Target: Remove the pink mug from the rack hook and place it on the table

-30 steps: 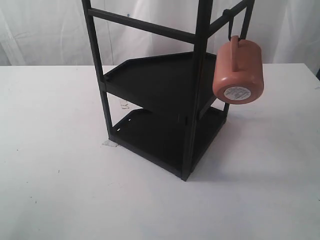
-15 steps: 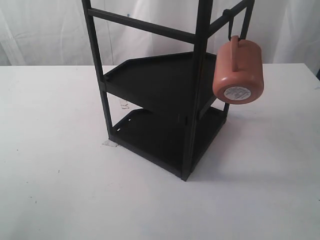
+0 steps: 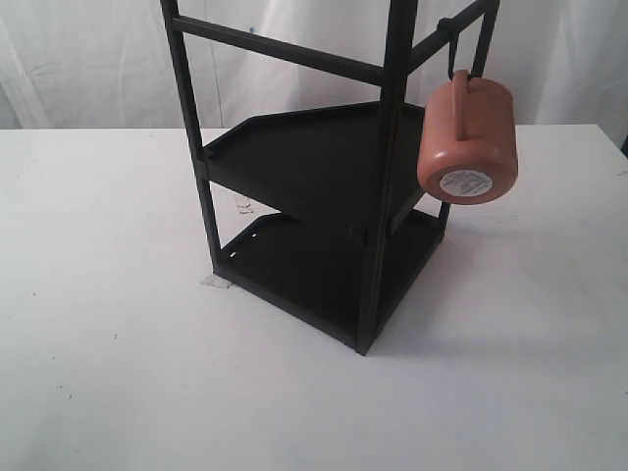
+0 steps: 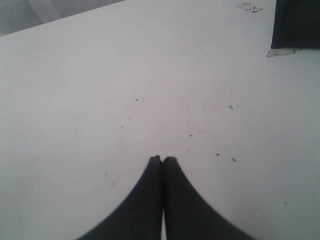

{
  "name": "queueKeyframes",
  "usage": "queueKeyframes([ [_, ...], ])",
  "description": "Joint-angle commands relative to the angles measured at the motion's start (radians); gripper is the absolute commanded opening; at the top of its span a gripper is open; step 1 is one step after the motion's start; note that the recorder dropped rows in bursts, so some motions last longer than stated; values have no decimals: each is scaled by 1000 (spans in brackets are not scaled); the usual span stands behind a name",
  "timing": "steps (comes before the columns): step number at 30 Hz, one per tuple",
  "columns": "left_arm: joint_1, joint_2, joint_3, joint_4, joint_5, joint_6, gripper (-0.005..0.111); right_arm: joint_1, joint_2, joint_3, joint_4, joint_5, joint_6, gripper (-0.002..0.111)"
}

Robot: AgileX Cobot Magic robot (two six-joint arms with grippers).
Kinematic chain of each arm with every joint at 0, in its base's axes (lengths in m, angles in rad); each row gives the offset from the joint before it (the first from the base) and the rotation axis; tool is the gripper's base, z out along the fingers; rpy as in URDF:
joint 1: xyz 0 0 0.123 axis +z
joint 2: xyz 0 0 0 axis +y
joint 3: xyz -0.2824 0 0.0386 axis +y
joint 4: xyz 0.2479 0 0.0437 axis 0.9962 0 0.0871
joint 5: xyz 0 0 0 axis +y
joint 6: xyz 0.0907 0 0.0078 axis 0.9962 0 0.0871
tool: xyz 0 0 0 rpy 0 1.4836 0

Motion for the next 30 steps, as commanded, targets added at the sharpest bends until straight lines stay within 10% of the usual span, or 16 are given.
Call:
queueKeyframes([
  [1, -6, -4, 4, -7, -1, -2, 0, -6, 0, 1, 5, -166, 220, 0],
  [10, -6, -4, 4, -7, -1, -2, 0, -6, 12, -11, 5, 184, 204, 0],
  [30, -6, -4, 4, -7, -1, -2, 0, -6, 432, -187, 5, -49, 147, 0],
])
